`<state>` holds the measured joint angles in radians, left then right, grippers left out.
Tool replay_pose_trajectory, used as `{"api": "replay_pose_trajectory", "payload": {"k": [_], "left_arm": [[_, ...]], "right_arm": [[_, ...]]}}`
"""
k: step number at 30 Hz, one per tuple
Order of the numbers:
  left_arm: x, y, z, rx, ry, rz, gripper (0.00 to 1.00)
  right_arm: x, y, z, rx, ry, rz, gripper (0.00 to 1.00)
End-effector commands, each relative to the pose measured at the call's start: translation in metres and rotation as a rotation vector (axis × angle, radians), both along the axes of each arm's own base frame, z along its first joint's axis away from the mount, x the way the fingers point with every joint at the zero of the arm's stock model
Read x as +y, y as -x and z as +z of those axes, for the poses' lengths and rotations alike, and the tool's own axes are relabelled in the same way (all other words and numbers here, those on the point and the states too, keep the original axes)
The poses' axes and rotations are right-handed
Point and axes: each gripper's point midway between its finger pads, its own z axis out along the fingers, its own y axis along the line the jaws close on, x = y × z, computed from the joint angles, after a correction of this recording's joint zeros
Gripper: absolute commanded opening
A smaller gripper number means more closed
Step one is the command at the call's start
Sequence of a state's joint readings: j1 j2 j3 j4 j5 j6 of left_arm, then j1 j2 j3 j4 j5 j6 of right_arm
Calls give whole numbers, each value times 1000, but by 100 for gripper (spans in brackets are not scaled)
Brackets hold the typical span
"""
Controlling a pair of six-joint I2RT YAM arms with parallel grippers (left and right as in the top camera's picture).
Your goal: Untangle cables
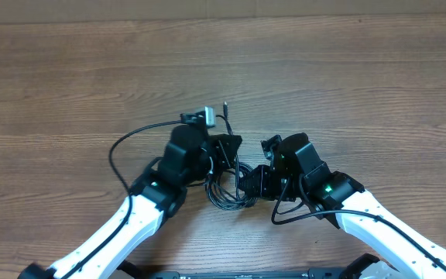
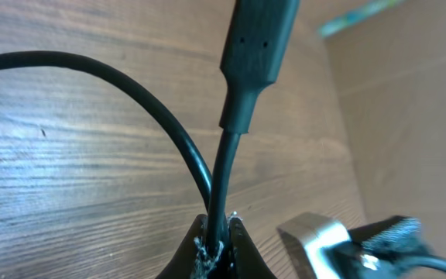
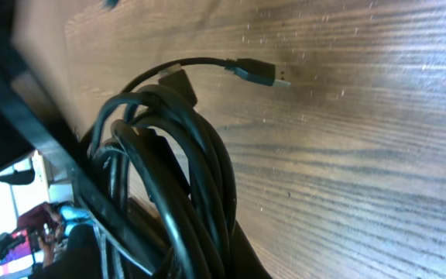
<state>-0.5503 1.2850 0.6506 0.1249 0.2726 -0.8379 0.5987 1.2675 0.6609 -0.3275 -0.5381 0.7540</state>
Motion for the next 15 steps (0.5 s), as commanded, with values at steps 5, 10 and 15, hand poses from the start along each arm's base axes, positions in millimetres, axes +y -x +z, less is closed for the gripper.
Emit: {"api": "replay_pose_trajectory", "payload": {"k": [5, 10, 15], "left_arm": [[-7, 17, -27, 61, -100, -90, 4], [-13, 28, -28, 94, -76, -150, 24], [0, 17, -18, 80, -52, -113, 78]], "right_arm": [[5, 6, 2, 59, -31, -14, 4], [10, -3, 10, 82, -76, -80, 4], [6, -11, 7, 16, -40, -87, 4]]}}
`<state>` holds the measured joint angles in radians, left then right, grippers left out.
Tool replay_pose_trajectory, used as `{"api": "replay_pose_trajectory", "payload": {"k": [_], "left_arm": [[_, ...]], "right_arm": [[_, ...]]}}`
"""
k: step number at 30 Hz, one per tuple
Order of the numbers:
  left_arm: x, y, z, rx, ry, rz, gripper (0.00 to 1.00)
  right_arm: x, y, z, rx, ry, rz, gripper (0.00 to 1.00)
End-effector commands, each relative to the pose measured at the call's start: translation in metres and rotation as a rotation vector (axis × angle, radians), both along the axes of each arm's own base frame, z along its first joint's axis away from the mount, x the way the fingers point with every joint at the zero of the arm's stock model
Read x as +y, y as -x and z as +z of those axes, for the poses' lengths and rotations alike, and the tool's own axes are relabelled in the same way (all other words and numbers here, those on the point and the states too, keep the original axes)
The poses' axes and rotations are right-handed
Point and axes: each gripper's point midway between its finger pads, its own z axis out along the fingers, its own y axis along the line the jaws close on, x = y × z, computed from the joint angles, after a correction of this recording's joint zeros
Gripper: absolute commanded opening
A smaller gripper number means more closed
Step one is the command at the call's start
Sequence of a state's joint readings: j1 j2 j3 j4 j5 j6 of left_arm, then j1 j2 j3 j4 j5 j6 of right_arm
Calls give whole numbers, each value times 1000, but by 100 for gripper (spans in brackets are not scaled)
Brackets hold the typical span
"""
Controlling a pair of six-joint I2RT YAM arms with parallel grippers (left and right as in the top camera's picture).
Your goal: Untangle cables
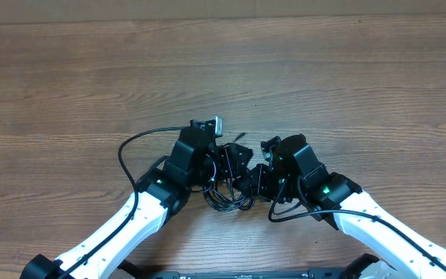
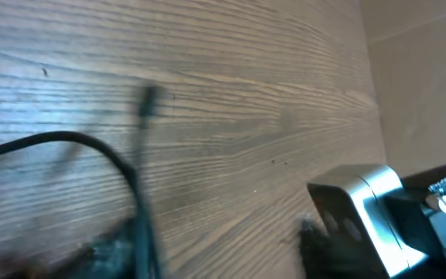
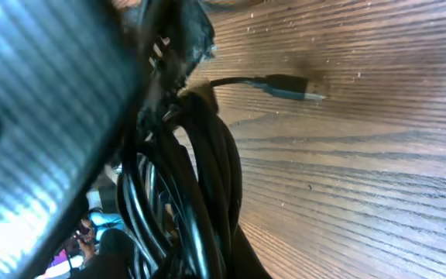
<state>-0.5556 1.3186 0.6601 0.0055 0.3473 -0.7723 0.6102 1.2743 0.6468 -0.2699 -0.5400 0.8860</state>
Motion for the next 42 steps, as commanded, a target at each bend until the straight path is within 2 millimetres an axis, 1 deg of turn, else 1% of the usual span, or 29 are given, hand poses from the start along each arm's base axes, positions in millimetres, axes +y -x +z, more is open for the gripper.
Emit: {"api": "replay_pose_trajectory", "payload": {"k": [1, 3, 4, 6, 8, 10, 12, 13, 15, 16, 17, 18, 19, 21, 22, 24, 26, 28, 29, 30, 31, 35, 36, 37, 42], "left_arm": [[9, -7, 18, -17, 41, -4, 90], [20, -10, 26, -7, 48, 20, 98], [31, -12, 31, 8, 42, 48, 100], [48, -13, 37, 41, 26, 95, 100], [66, -9, 40, 94, 4, 141, 100], [80, -1, 38, 161, -15, 181, 100], [93, 12, 28, 277, -17, 248, 100], [99, 20, 20, 360, -15, 294, 98], [106, 35, 8, 494, -16, 365, 88], [108, 44, 1, 561, -19, 396, 79], [109, 51, -5, 636, -14, 437, 63], [109, 54, -9, 672, -10, 457, 51], [108, 56, -14, 720, 6, 482, 41], [107, 56, -23, 784, 21, 534, 43], [107, 53, -27, 794, 24, 550, 46], [107, 43, -34, 779, 23, 559, 55], [104, 31, -40, 771, 36, 568, 62], [100, 23, -47, 789, 56, 584, 62], [97, 21, -50, 804, 67, 578, 61], [94, 20, -53, 820, 77, 568, 55], [89, 21, -56, 844, 89, 550, 47], [77, 27, -67, 937, 120, 494, 11], [75, 28, -68, 947, 123, 484, 6], [74, 28, -69, 950, 124, 471, 4], [78, 23, -66, 886, 109, 421, 4]], "right_arm": [[-3, -13, 4, -88, 31, -17, 4], [-6, -17, 2, -113, 54, -25, 4], [-7, -18, 2, -123, 61, -27, 4], [-7, -18, 2, -125, 61, -25, 4], [-7, -18, 2, -124, 61, -25, 4], [-7, -18, 2, -127, 62, -23, 4], [-8, -19, 1, -130, 67, -28, 4], [-8, -19, 1, -129, 66, -28, 4], [-8, -19, 1, -129, 66, -28, 4], [-8, -19, 1, -129, 66, -28, 4], [-8, -19, 1, -129, 66, -28, 4], [-8, -19, 1, -129, 66, -28, 4], [-8, -19, 1, -129, 66, -28, 4], [-8, -19, 1, -129, 66, -28, 4], [-7, -19, 1, -129, 66, -28, 4], [-7, -19, 1, -129, 66, -27, 4], [-7, -19, 1, -128, 66, -27, 4], [-7, -19, 1, -129, 66, -27, 4], [-7, -19, 1, -129, 66, -27, 4], [-7, -19, 1, -128, 66, -27, 4], [-7, -19, 1, -128, 66, -27, 4], [-7, -19, 1, -129, 66, -27, 4], [-7, -19, 1, -129, 66, -27, 4], [-7, -19, 1, -129, 66, -27, 4], [-8, -19, 1, -126, 68, -27, 4]]}}
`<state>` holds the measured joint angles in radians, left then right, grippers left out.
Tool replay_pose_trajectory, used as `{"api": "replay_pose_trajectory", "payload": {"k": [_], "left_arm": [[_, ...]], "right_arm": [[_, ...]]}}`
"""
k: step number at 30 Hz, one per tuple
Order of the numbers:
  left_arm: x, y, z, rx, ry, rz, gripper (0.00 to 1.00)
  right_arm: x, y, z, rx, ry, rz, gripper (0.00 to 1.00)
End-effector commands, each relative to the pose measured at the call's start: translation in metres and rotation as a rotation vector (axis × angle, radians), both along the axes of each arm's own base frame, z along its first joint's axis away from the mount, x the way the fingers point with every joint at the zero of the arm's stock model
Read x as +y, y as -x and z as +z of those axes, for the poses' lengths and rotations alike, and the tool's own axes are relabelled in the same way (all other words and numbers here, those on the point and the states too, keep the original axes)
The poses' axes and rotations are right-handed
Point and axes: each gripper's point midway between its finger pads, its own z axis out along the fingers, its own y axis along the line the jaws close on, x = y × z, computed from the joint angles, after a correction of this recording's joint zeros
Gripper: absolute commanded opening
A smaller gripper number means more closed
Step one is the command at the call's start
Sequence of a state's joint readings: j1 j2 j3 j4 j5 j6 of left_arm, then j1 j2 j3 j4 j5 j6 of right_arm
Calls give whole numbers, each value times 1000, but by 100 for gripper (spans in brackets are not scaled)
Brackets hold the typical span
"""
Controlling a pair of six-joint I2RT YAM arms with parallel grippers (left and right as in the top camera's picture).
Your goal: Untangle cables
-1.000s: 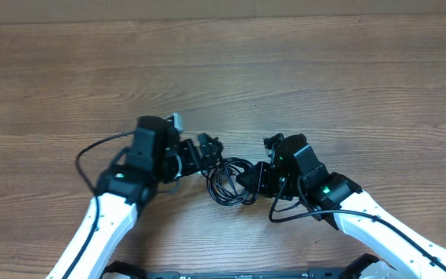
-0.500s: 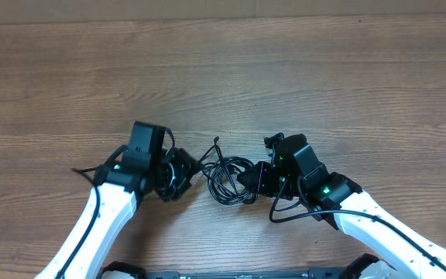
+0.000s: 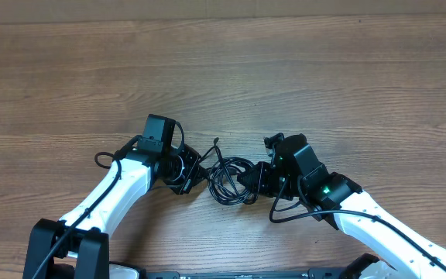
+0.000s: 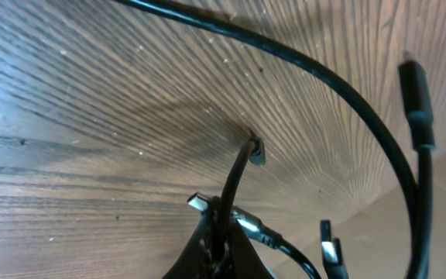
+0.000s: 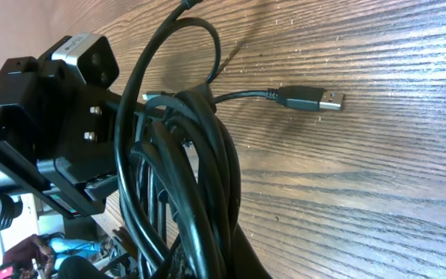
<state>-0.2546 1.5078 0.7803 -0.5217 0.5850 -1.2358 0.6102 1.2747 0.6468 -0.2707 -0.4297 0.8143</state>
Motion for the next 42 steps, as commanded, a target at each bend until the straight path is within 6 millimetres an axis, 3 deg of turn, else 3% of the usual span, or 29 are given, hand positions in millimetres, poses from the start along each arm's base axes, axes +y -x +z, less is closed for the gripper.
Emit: {"api": "replay_pose_trajectory", "payload": {"k": [1, 6, 12, 16, 19, 31, 37, 39, 40, 42], "left_arm": [[0, -4, 6, -55, 31, -62, 4], [13, -27, 27, -209, 18, -107, 4], [25, -55, 85, -459, -44, -116, 4], [10, -62, 123, -621, -29, -144, 4], [-15, -67, 141, -744, -29, -192, 4], [-81, -58, 111, -827, -228, -301, 4], [-99, -58, 74, -775, -261, -355, 5], [-98, -58, 64, -764, -282, -382, 15], [-95, -60, 62, -772, -293, -395, 29], [-91, -64, 65, -792, -299, -414, 69]], "right_arm": [[2, -4, 7, -26, -12, 1, 4], [0, -2, 5, -12, -2, 1, 4], [0, 0, 4, -3, -3, 5, 4], [3, 3, 5, 4, -13, 19, 4], [5, 6, 5, 3, -13, 29, 4], [11, 13, 9, 27, -47, 63, 4], [13, 17, 11, 39, -63, 80, 4], [13, 17, 11, 39, -63, 81, 4], [13, 17, 11, 39, -63, 81, 4], [13, 17, 10, 40, -63, 81, 4]]}}
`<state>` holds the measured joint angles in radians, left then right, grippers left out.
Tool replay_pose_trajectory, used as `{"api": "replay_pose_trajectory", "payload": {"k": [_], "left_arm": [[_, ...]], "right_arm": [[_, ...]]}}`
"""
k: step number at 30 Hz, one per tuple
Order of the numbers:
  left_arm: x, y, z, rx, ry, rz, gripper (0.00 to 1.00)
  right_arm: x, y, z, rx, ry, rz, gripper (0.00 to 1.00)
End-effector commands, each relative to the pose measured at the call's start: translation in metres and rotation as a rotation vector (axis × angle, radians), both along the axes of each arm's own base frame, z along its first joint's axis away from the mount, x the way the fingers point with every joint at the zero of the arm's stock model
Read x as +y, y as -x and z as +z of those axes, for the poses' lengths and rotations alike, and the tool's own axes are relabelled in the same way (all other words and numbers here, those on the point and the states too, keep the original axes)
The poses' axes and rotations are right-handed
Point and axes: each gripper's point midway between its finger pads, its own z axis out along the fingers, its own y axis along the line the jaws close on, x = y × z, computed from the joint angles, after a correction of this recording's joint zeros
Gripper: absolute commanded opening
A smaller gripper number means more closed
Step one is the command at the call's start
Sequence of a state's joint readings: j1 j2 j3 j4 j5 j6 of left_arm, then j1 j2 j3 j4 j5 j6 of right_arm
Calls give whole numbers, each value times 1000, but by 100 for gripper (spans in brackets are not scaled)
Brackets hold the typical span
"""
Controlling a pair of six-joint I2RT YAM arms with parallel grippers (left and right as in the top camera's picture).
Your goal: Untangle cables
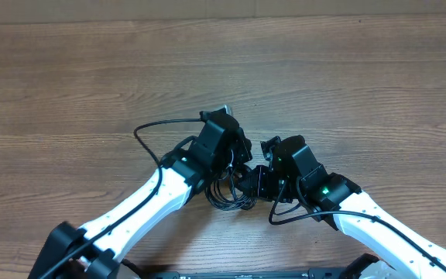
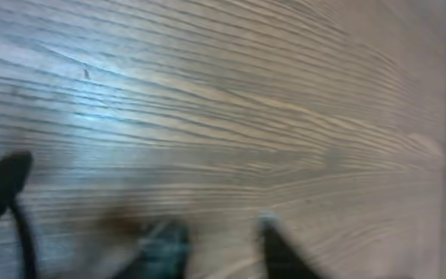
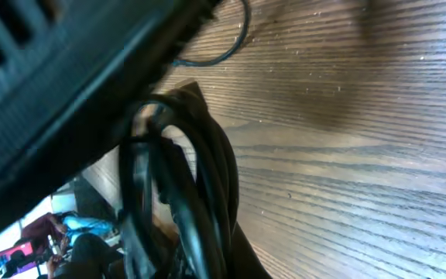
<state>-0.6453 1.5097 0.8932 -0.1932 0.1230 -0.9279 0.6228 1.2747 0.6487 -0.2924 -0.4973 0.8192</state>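
Note:
A bundle of black cables lies coiled on the wooden table between my two arms. My right gripper holds its right side; in the right wrist view the right gripper is shut on the thick bundle. My left gripper sits over the bundle's top edge. The left wrist view is blurred, but the left gripper shows its fingers apart with bare wood between them. A dark plug lies at its left.
One thin cable loop arcs out to the left behind the left arm. Another cable end curls under the right arm. The left arm's dark body fills the upper left of the right wrist view.
My left gripper was shut on a cable at the bundle's left side. It is now open, further right over the bundle's top, close to the right gripper. The right gripper kept its hold.
My left gripper was first shut on a cable by its plug above the bundle, then lay nearer the right gripper in a blurred view. Later it was shut on a cable left of the bundle. Now it is open above the bundle, which the right gripper held throughout.

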Motion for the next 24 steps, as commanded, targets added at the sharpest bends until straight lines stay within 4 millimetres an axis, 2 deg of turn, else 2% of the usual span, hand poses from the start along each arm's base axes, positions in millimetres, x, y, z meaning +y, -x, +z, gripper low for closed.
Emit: {"api": "replay_pose_trajectory", "payload": {"k": [1, 2, 3, 4, 10, 12, 15, 17, 20, 21, 24], "left_arm": [[7, -14, 14, -75, -28, -39, 80], [11, -15, 18, -76, -25, -40, 91], [16, -17, 22, -75, -25, -36, 98], [23, -19, 26, -74, -28, -23, 100], [76, -28, 60, -57, -57, 91, 100], [95, -22, 69, -30, -70, 130, 100], [112, -7, 73, 24, -83, 159, 99], [119, 11, 70, 98, -78, 168, 93], [125, 43, 56, 247, -96, 181, 64], [128, 53, 51, 299, -107, 191, 60], [134, 80, 38, 443, -136, 211, 61]], "right_arm": [[6, 2, 9, -9, -33, 27, 4], [6, 2, 9, -10, -33, 27, 4], [6, 2, 9, -10, -33, 26, 4], [6, 2, 9, -10, -33, 26, 4], [6, 2, 9, -11, -32, 26, 4], [6, 2, 9, -13, -33, 26, 4], [7, 0, 11, -21, -39, 26, 4], [8, -1, 12, -27, -43, 26, 4], [8, -1, 12, -29, -46, 26, 4], [8, -1, 12, -29, -46, 26, 4], [8, -1, 12, -29, -45, 26, 4]]}}
